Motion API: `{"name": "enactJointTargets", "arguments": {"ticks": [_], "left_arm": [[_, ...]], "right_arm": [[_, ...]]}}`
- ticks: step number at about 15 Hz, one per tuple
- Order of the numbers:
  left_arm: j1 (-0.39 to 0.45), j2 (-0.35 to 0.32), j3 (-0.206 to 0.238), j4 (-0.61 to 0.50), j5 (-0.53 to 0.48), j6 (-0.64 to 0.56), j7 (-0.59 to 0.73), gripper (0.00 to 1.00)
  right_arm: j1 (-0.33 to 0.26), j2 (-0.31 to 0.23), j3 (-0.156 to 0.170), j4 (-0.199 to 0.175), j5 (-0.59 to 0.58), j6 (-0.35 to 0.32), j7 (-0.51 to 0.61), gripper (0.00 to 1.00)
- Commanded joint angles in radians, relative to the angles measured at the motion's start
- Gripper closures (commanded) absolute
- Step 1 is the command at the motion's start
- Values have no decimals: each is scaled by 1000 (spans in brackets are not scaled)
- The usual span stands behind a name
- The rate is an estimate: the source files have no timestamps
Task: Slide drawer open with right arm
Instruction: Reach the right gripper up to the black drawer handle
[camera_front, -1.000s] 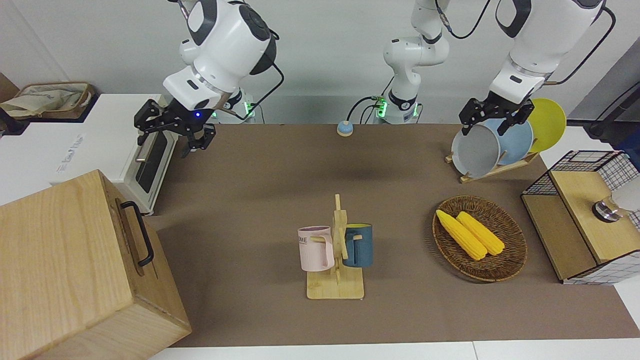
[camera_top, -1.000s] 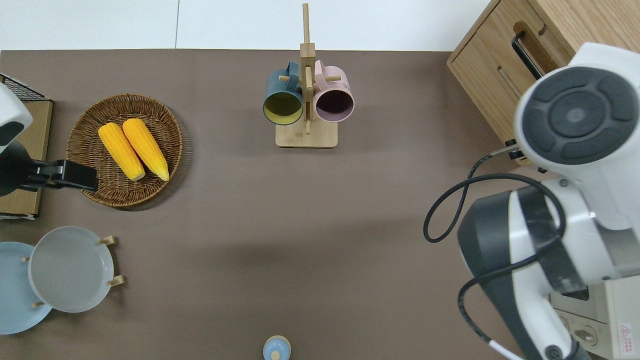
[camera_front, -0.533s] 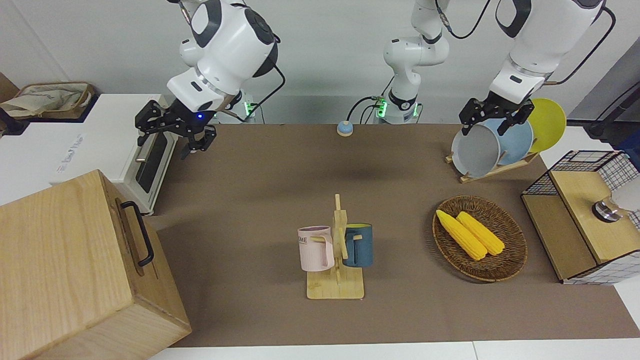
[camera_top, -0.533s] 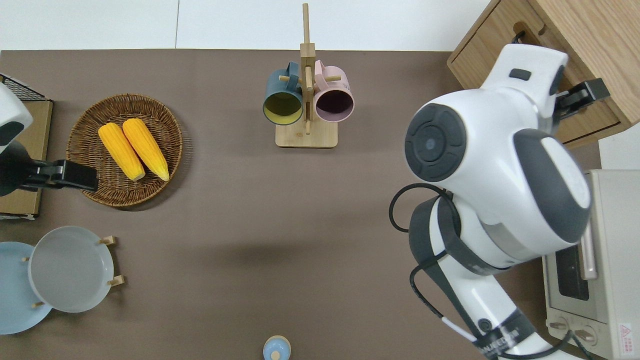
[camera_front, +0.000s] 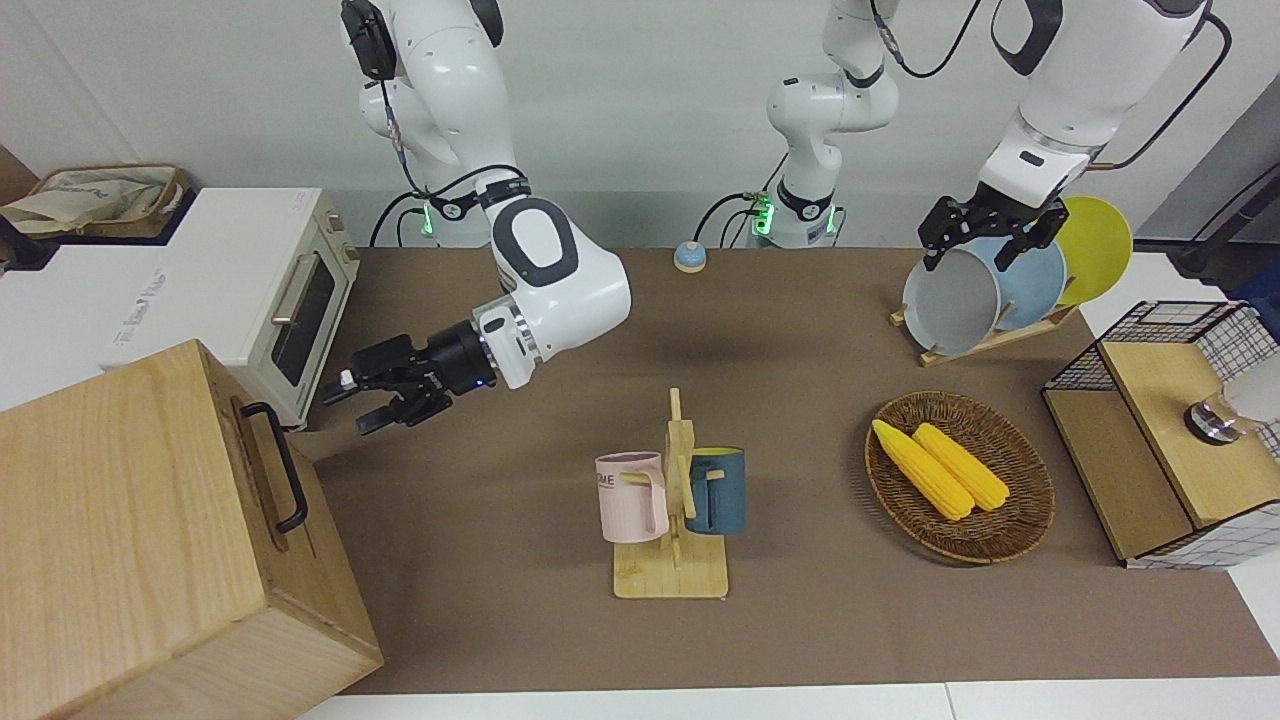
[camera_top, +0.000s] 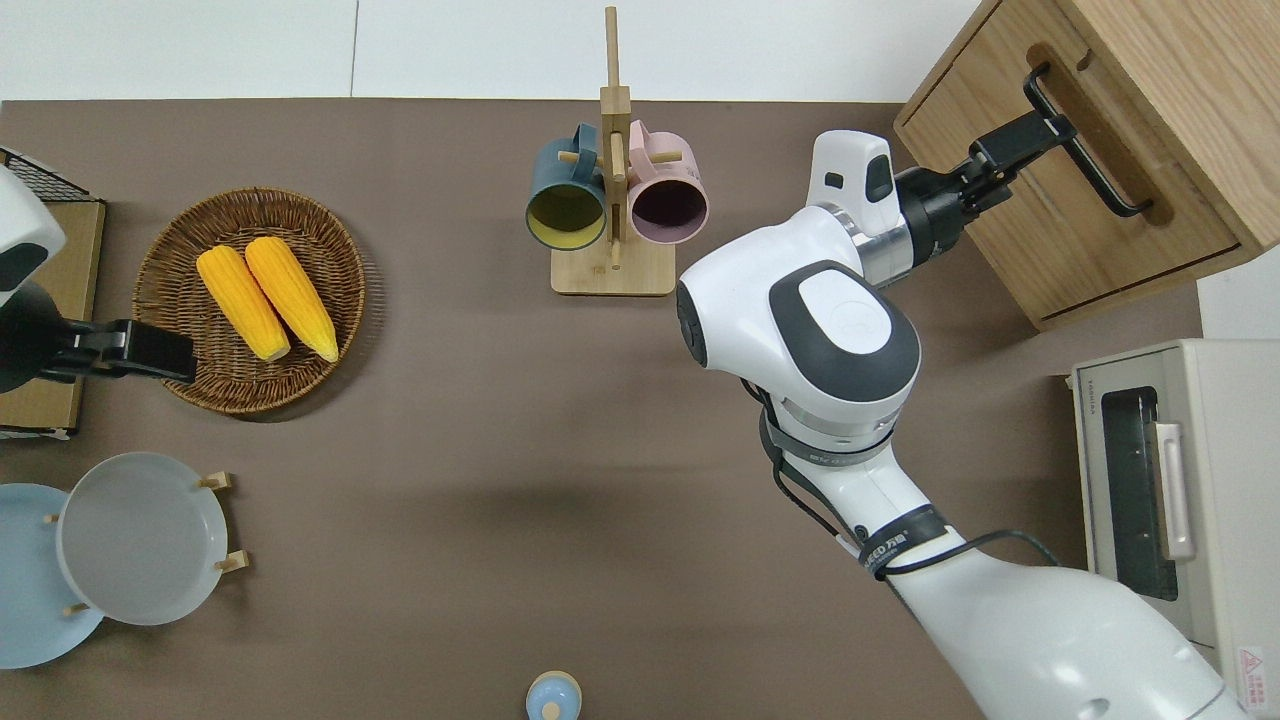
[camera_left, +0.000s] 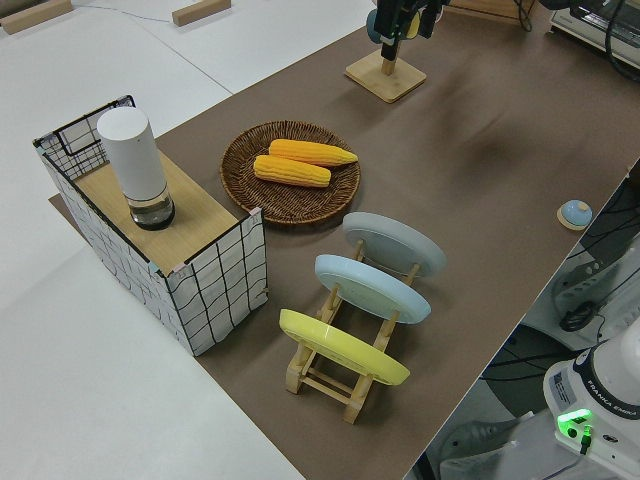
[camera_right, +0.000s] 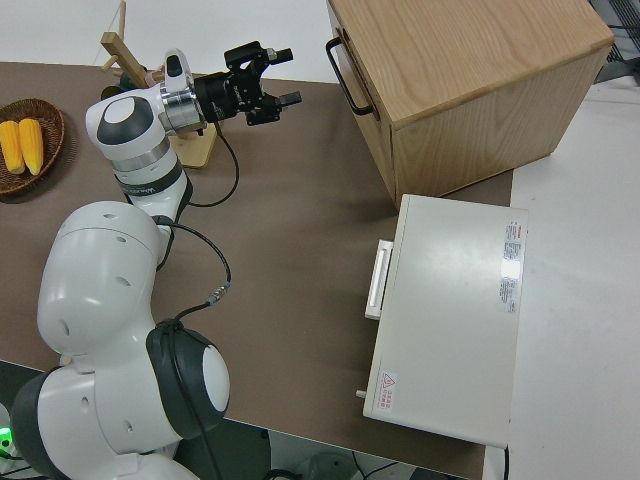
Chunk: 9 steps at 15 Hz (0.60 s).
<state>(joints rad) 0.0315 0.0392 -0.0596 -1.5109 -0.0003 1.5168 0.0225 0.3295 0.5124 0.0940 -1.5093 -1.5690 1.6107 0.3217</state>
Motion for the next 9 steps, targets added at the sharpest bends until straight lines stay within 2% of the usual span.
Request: {"name": "enactJointTargets", "arguments": {"ticks": [1, 4, 5, 7, 9], "left_arm": [[4, 11, -6, 26, 17, -20, 10, 7], [4, 11, -6, 26, 17, -20, 10, 7], [4, 11, -6, 26, 17, -20, 10, 7], [4, 11, -6, 24, 17, -20, 10, 7], [4, 11, -6, 26, 17, -20, 10, 7]], "right_arm": [[-15, 34, 0, -8, -100, -3, 82, 23], [-38, 46, -2, -8, -103, 1, 149, 23], [-49, 46, -4, -9, -98, 44, 164, 23], [-56, 46, -46, -8, -103, 102, 181, 23], [-64, 46, -57, -8, -101, 141, 181, 25]]}}
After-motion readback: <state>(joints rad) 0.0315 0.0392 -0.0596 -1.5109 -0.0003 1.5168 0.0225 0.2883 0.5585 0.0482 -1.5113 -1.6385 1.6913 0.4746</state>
